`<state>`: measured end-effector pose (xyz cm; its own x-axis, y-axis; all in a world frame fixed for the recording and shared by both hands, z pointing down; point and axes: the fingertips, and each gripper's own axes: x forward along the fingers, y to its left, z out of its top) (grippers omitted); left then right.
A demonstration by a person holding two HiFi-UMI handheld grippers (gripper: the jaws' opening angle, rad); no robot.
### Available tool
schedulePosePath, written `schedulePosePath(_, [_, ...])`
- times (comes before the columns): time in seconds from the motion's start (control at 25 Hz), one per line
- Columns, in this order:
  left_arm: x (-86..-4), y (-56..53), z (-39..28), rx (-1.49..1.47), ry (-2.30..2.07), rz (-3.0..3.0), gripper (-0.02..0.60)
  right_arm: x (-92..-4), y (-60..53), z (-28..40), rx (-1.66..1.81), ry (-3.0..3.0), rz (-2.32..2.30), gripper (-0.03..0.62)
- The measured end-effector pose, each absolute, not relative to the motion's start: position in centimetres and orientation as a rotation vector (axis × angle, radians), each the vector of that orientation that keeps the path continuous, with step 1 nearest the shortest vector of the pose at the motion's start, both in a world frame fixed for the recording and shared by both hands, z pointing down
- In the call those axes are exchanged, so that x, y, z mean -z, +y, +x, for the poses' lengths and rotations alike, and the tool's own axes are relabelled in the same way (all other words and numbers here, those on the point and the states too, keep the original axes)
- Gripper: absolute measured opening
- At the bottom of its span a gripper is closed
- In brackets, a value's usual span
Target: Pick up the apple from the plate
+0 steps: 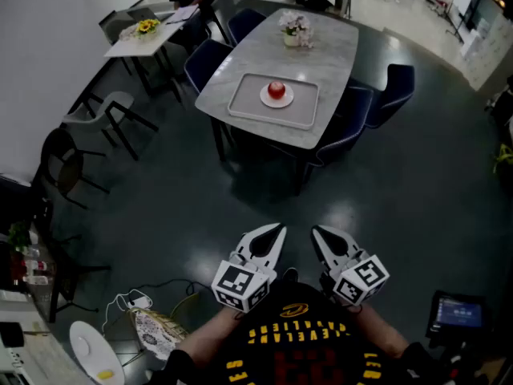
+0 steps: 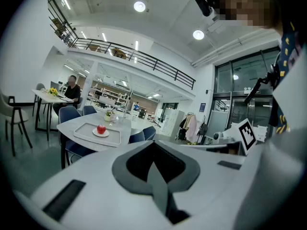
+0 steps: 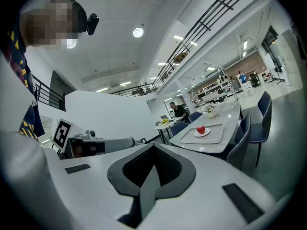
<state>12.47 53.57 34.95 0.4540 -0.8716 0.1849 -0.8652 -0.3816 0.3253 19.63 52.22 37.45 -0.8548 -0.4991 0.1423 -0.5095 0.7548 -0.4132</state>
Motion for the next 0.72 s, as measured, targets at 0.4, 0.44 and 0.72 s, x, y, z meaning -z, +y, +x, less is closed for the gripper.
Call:
schedulePosePath(0.4, [-36.1,47.5,8.2,0.027,-1.435,2.332,0.000,-37.9,46.1,15.2,-0.705,-2.901,0.875,0.006])
schedulePosePath(0.44, [-36.2,46.5,7.4,0.034,-1.433,2.333,0.000,-38.0,45.0,14.5,-0.708,-2.901,0.889,0.006])
schedulePosePath(0.72, [-35.9,39.8,2.0,0.087,-1.368,2.338,0.000,-37.9,38.8,10.1,-0.713,-2.840,1.003,0.006])
